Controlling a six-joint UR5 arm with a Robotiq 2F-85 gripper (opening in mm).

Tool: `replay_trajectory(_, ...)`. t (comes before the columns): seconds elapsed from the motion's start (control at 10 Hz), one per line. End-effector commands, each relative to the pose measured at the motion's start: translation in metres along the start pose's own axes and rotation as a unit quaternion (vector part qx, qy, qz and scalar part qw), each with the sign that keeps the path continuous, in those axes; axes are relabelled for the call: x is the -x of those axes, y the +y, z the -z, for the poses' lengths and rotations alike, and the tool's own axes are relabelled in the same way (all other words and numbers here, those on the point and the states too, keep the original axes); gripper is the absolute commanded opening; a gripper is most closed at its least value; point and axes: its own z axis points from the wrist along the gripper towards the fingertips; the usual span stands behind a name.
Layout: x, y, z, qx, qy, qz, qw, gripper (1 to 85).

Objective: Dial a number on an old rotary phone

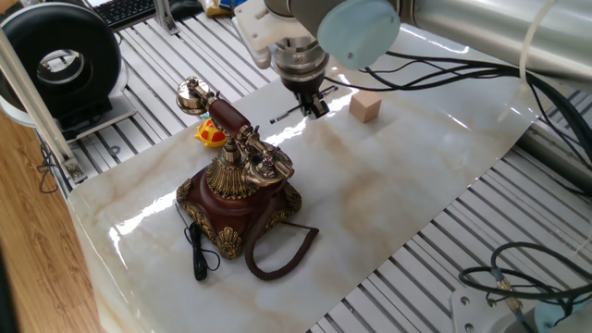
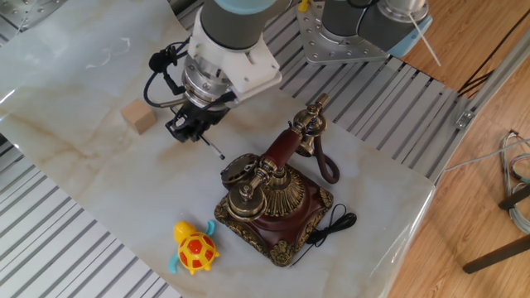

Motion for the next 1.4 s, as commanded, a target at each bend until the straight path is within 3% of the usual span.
replay_trajectory(0.0, 0.009, 0.005, 0.007, 0.011, -0.016, -0.011, 0.9997, 1.3)
replay_trajectory(0.3, 0.009, 0.005, 0.012, 0.01, -0.017, -0.016, 0.9997, 1.3)
replay_trajectory(0.5, 0.016, 0.002, 0.012, 0.003, -0.03, 0.012, 0.9995, 1.3)
replay_trajectory(0.7, 0.01, 0.004, 0.007, -0.003, -0.03, 0.027, 0.9992, 1.3)
replay_trajectory(1.0, 0.019, 0.015, 0.015, 0.008, -0.029, -0.028, 0.9991, 1.3)
replay_trajectory(1.1, 0.018, 0.009, 0.015, -0.003, -0.028, -0.053, 0.9982, 1.3)
replay_trajectory(1.2, 0.027, 0.01, 0.016, 0.001, -0.045, -0.073, 0.9963, 1.3)
replay_trajectory(1.3, 0.028, 0.007, 0.014, -0.003, -0.049, -0.072, 0.9962, 1.3)
